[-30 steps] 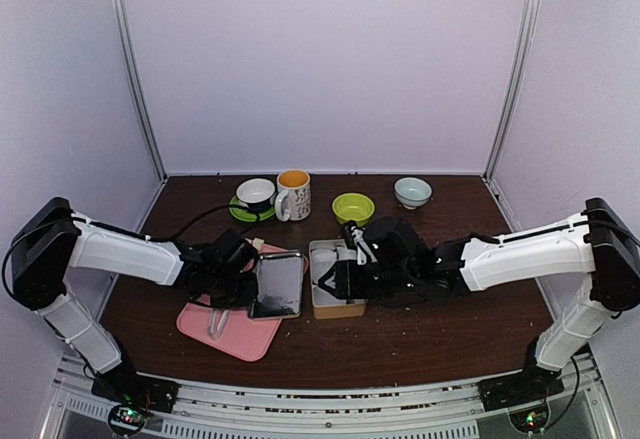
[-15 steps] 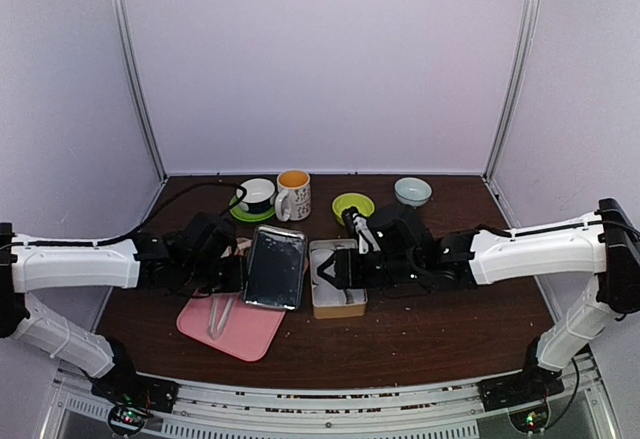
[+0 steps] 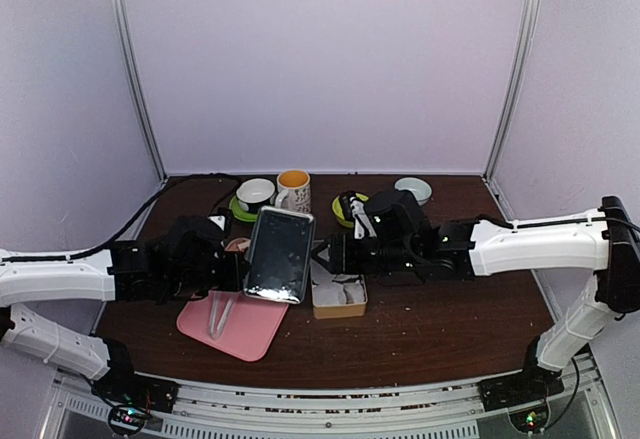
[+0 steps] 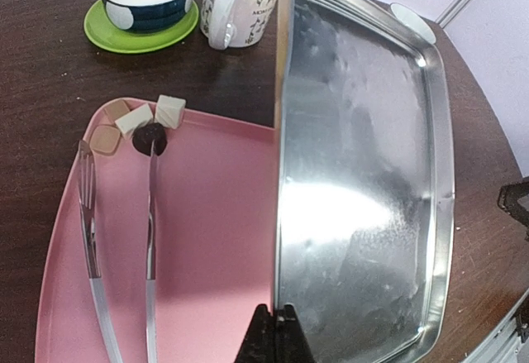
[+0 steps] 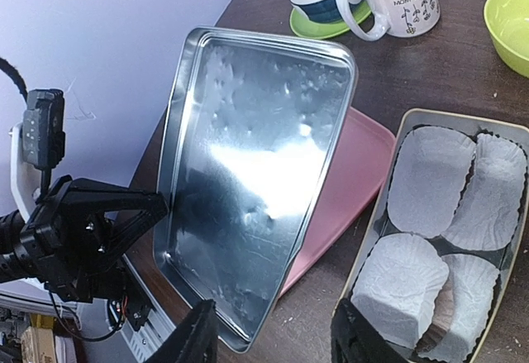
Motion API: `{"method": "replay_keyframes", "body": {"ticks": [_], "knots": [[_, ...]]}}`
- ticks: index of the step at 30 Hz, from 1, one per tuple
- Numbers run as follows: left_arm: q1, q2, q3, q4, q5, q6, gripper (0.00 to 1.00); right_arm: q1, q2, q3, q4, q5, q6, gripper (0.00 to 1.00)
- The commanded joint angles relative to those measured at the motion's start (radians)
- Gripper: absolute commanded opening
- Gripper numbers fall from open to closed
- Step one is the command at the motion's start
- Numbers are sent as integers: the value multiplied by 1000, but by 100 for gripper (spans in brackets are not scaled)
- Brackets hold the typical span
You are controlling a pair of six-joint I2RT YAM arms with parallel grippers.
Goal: Pack the chocolate
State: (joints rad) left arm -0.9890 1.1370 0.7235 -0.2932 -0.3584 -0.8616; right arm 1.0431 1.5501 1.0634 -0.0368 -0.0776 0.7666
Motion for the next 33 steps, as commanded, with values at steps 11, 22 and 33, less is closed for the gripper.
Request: {"method": "replay_keyframes", "body": {"ticks": [11,22,33], "knots": [[-32,-17,-45,238,42,110,0,-14,96,85,-5,54,63,36],[-38,-14,-60,290,65,119,0,-22,64,56,-11,126,76,19],[-40,-8,-90,362,96,84,19,-78,-21,-12,-11,159,57,0]]}}
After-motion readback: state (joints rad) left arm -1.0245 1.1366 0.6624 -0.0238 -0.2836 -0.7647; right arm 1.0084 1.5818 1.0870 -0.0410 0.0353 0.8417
